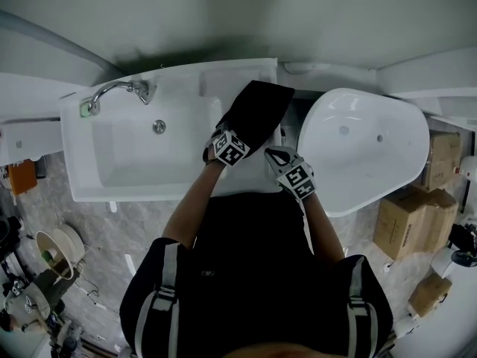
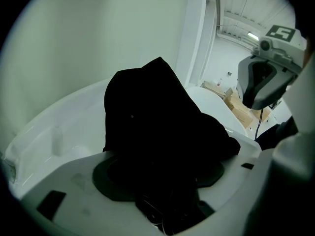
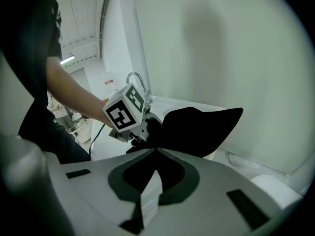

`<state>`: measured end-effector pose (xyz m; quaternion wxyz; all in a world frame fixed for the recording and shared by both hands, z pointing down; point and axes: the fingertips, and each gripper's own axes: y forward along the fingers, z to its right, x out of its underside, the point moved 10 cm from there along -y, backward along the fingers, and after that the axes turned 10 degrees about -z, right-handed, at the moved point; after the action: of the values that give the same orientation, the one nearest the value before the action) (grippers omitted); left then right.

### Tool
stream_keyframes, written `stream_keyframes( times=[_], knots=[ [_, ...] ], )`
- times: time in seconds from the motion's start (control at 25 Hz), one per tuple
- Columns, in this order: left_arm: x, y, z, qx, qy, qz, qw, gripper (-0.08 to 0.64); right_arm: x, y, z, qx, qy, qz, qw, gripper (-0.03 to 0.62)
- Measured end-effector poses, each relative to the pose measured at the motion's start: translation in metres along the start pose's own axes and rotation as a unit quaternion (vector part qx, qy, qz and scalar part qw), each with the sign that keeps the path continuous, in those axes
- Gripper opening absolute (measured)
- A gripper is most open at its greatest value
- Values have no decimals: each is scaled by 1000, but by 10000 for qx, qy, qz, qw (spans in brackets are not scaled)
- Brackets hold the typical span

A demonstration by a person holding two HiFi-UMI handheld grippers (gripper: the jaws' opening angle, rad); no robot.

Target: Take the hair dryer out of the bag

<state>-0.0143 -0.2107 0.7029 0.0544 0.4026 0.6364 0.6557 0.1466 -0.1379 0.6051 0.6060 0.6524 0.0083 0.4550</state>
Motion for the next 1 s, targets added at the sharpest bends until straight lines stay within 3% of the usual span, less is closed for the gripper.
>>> stream_keyframes(
  times=[0.2,0.48,0.68,0.72,0.88,1.0],
  knots=[
    [6,1,9,-293,357,-356,9983,268,6,0,2,-5,78,-17,10000,60],
    [5,9,1,-193,9,-555,9983,268,10,1,5,-25,117,-33,9999,60],
    [-7,14,1,-210,142,-486,9985,263,12,2,5,-42,155,-44,9999,60],
    [-9,15,1,-194,142,-462,9986,228,13,2,5,-49,157,-53,9999,60],
    [-11,15,-6,99,-70,-333,9994,202,18,2,6,-52,186,-75,9998,60],
    [-11,10,-11,681,-590,-36,9959,199,19,2,7,-65,219,-85,9997,60]
  ],
)
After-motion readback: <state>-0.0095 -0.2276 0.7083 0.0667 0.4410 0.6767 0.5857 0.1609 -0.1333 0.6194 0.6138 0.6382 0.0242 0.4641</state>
